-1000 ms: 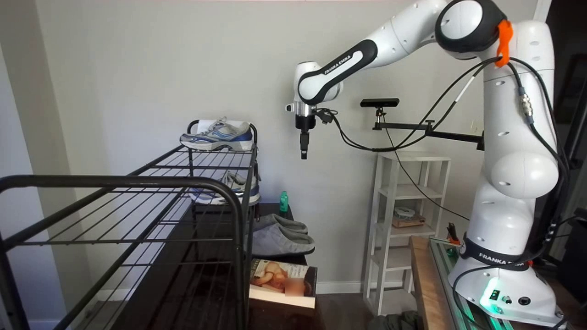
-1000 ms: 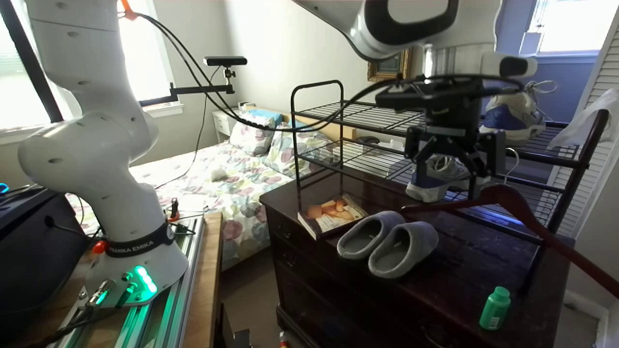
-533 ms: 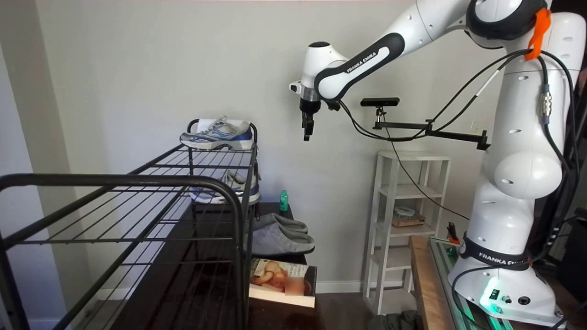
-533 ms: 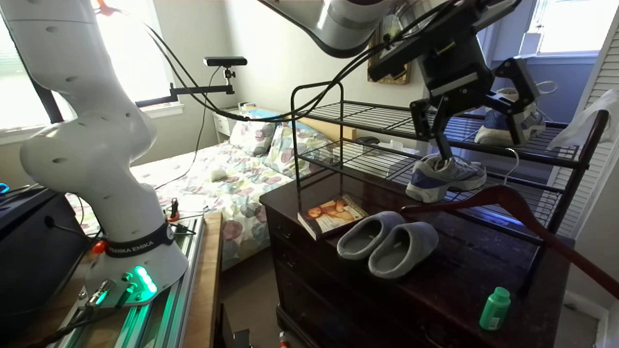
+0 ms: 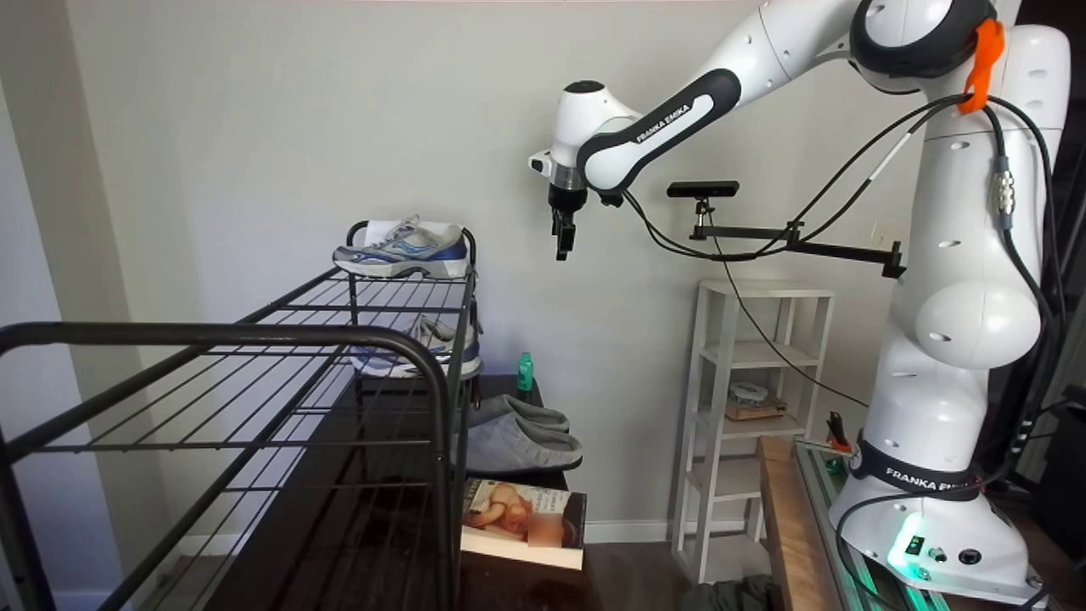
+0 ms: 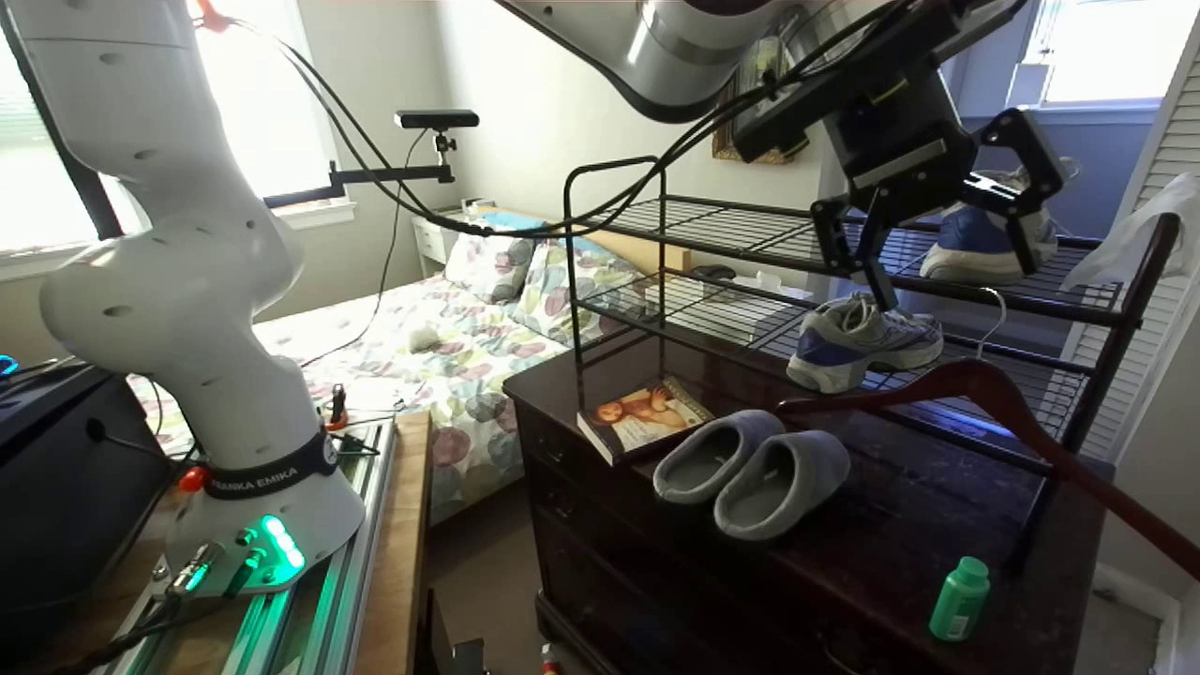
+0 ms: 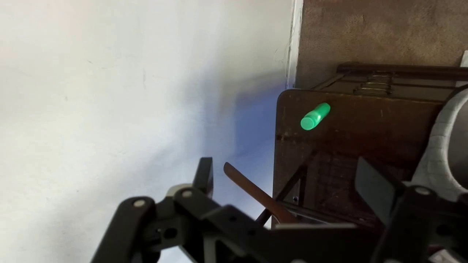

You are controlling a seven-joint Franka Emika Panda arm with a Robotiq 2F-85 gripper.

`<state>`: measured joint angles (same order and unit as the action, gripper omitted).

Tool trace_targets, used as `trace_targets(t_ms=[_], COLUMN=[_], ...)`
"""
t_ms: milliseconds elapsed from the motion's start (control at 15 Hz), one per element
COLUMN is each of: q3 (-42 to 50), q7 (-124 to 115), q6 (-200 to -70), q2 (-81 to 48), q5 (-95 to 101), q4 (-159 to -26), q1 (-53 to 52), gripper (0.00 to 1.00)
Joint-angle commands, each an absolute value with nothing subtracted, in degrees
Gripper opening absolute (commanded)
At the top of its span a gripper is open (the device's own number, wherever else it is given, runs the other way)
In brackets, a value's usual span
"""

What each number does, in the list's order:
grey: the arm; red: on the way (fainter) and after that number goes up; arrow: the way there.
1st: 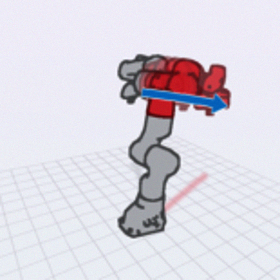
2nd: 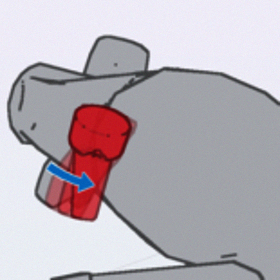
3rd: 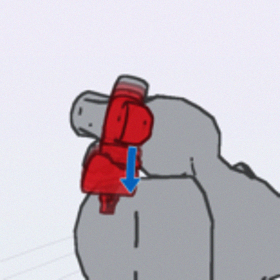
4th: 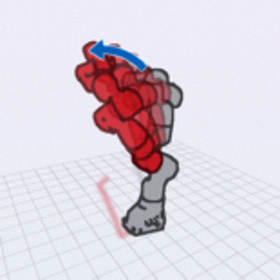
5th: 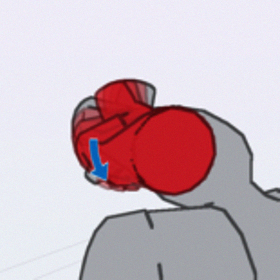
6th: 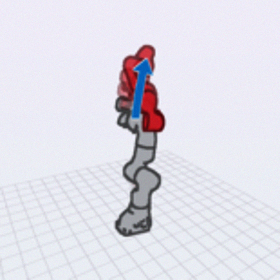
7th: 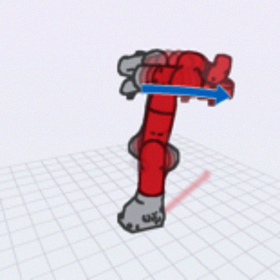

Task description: Put the green bottle on the countertop then move the sneaker from the top shelf to the bottom shelf.

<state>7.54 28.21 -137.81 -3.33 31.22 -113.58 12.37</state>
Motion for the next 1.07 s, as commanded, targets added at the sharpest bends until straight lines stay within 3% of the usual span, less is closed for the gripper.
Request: trace_targets(t_ms=[0, 333, 1000], q3=[8.39, 5.74, -2.08], q7=[28.99, 33.26, 42.7], q6=[-145.08, -152.37, -136.86], q2=[-5.86, -11.39, -26.24], q5=[32.42, 26.68, 9.94], q4=[-106.96, -95.08, -73.57], q1=[11.38, 9.11, 7.55], gripper=[1.0, 1.0, 1.0])
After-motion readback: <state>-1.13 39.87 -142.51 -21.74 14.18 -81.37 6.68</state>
